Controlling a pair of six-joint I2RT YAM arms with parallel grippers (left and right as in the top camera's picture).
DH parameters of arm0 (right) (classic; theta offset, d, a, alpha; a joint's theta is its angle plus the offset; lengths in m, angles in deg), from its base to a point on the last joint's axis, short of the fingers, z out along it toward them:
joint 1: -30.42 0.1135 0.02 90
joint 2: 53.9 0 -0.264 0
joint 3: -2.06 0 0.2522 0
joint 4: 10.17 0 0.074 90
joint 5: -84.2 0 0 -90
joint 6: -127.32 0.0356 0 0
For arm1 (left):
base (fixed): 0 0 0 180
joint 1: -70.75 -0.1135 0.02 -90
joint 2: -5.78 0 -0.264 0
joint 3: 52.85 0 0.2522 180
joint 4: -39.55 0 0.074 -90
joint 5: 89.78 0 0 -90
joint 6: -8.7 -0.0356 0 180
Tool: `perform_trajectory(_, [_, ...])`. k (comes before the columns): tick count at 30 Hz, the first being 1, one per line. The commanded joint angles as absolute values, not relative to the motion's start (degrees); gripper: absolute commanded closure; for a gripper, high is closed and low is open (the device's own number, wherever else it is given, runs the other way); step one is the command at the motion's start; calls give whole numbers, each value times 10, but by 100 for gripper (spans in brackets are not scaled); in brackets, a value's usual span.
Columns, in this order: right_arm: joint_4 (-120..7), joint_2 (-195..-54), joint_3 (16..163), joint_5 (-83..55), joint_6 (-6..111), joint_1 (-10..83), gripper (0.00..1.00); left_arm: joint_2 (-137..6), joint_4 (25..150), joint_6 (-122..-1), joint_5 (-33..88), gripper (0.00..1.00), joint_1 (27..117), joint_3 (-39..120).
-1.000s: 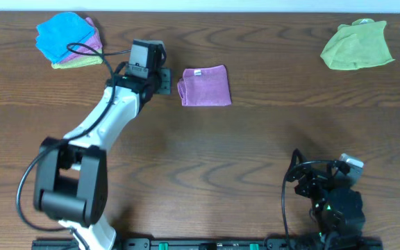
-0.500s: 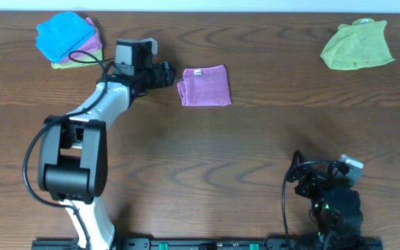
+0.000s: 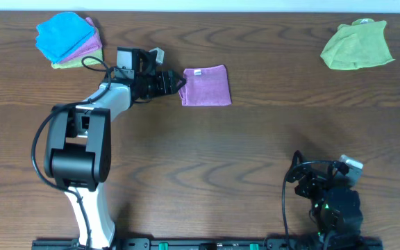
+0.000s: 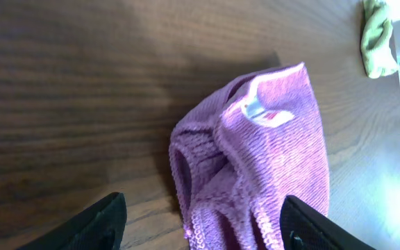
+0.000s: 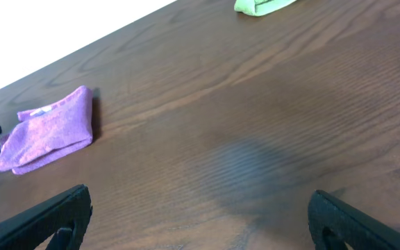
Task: Fold the cloth
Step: 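Grasp the folded pink cloth's edge with the left gripper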
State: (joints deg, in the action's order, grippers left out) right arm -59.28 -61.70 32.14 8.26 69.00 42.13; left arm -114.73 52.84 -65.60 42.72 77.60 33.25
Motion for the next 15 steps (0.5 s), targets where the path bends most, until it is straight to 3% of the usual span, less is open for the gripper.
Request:
perform_trajectory(1, [-595,-613,319,94,700,421,1,-1168,528,-657,450,27,775,330])
perform_trajectory(15, [-595,-613,319,94,700,421,1,-1202,531,-654,483,20,785,330])
